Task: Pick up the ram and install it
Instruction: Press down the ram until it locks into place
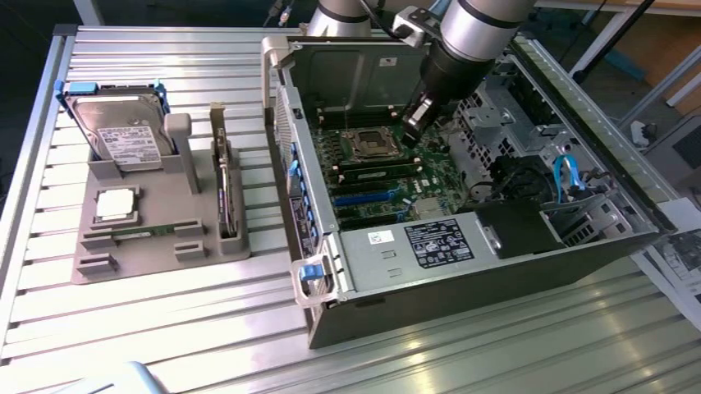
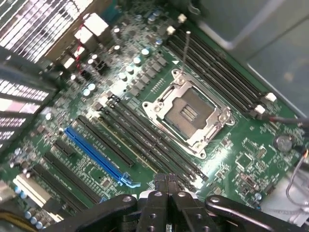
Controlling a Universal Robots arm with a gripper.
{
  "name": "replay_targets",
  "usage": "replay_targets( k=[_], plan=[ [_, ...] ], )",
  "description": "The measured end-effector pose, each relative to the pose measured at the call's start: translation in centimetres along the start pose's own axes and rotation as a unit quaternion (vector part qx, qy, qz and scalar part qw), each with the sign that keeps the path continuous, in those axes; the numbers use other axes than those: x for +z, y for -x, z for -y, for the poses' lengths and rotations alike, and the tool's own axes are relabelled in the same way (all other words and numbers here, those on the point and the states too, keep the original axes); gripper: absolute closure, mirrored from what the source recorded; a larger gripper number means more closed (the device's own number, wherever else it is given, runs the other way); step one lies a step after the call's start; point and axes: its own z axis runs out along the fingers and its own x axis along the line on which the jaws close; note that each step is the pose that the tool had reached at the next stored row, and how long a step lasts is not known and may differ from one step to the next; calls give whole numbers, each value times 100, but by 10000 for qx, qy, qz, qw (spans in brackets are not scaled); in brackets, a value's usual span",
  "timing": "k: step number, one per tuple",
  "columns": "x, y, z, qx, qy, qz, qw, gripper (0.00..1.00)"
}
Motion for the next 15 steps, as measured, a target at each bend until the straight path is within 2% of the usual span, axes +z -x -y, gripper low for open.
replay_targets(
  k=[4,8,11,14,15],
  plan=[
    [2,0,0,478,-14,22,9989,90],
    [3,0,1,889,-28,39,9960,90],
    [5,0,0,1159,-36,52,9932,90],
    [6,0,1,1475,-46,66,9890,90],
    [7,0,1,1608,-50,73,9869,90]
  ],
)
